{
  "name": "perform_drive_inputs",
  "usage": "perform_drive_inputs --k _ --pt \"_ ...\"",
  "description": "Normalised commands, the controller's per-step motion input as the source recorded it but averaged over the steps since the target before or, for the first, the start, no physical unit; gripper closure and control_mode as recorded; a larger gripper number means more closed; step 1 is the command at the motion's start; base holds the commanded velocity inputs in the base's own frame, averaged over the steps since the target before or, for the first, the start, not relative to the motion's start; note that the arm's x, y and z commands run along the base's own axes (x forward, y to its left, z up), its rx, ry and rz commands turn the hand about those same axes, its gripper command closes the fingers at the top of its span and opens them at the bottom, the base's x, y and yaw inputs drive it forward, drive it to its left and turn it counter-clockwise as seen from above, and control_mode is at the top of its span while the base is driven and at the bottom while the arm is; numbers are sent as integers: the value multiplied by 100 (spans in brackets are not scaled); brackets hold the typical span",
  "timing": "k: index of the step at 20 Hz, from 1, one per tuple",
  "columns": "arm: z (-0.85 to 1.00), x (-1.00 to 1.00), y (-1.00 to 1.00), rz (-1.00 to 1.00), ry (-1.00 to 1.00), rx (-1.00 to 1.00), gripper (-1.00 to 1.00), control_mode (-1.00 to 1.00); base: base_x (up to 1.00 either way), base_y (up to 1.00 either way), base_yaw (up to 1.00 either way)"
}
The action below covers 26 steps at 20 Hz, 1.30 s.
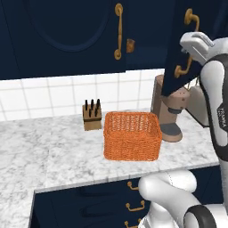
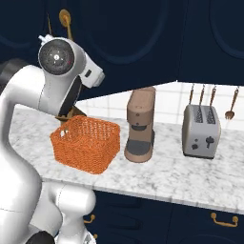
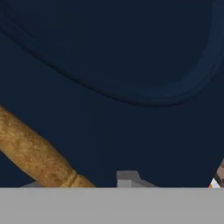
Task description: Open the cabinet, pick up the bread from the cabinet and place it in the basket. Then move the basket to the dining counter.
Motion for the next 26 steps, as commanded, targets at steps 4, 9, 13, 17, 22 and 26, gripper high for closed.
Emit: perform_drive_inputs --k 4,9,13,17,22,26 --pt "3 -100 -100 4 3 0 100 -100 0 0 0" --pt "-42 -75 -59 1 10 0 -100 -100 0 0 0" --pt "-75 -9 9 -1 25 0 -100 -100 0 0 0" --pt "-32 -54 22 -2 10 8 -100 -100 0 0 0" --pt "-4 -59 57 -10 16 9 -100 -100 0 0 0" --pt "-16 1 100 -22 22 5 -100 -100 0 0 0"
